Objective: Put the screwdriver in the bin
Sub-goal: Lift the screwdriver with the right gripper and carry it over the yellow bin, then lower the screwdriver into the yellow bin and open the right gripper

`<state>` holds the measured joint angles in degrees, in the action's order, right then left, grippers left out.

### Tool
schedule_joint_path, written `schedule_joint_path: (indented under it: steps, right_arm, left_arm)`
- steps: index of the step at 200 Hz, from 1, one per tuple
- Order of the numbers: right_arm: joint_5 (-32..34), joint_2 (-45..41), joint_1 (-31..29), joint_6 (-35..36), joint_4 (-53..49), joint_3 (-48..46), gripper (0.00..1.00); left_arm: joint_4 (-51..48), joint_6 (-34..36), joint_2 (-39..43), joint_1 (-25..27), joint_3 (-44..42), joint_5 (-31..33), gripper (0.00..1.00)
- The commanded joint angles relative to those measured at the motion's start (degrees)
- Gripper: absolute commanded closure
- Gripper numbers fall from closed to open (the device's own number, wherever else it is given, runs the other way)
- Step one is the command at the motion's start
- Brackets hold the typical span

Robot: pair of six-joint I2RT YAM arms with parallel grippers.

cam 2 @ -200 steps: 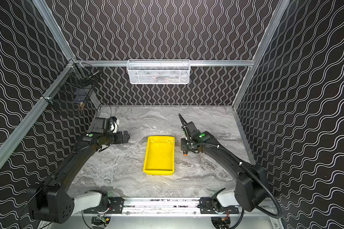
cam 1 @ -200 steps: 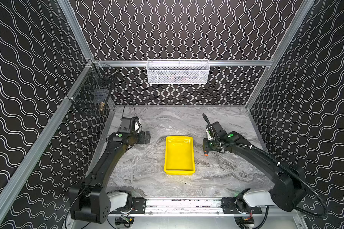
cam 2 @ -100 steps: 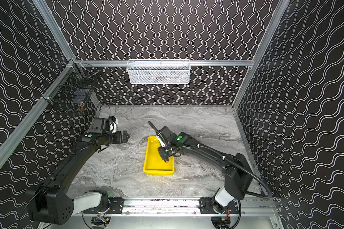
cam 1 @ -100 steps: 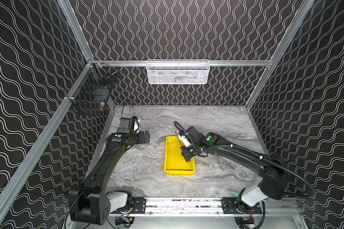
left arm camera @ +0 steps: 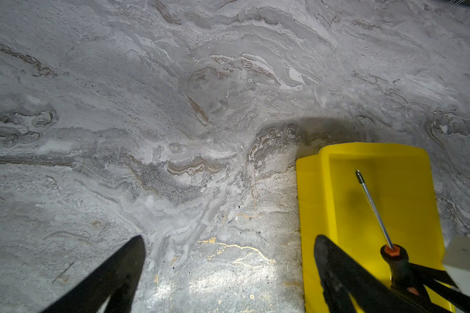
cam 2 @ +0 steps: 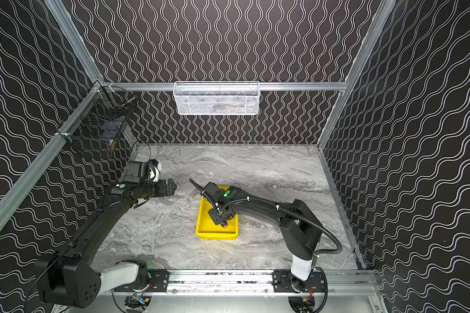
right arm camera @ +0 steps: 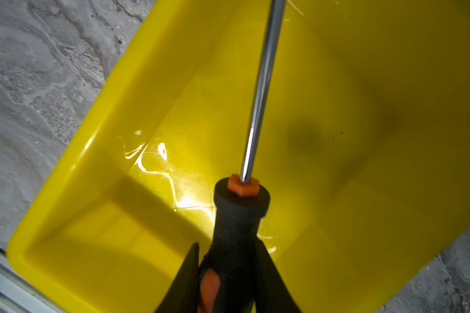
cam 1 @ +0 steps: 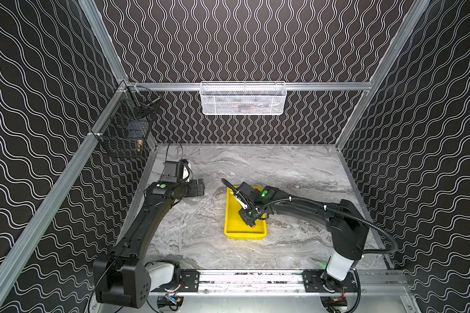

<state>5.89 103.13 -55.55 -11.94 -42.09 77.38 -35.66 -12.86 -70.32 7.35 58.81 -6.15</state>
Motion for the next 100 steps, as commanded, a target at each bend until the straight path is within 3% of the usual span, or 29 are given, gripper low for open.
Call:
schedule_joint_path:
  steps: [1, 100]
  right_arm:
    - [2.0, 0.4, 0.0, 0.6, 0.9, -0.4, 0.89]
    - [3.1, 4.8, 0.2, 2.3, 2.9, -1.1, 0.87]
  left_arm:
    - [0.6, 1.0, 0.4, -0.2, 0.0, 0.0, 0.01]
    - [0.6, 1.0, 0.4, -0.3, -0.2, 0.7, 0.01]
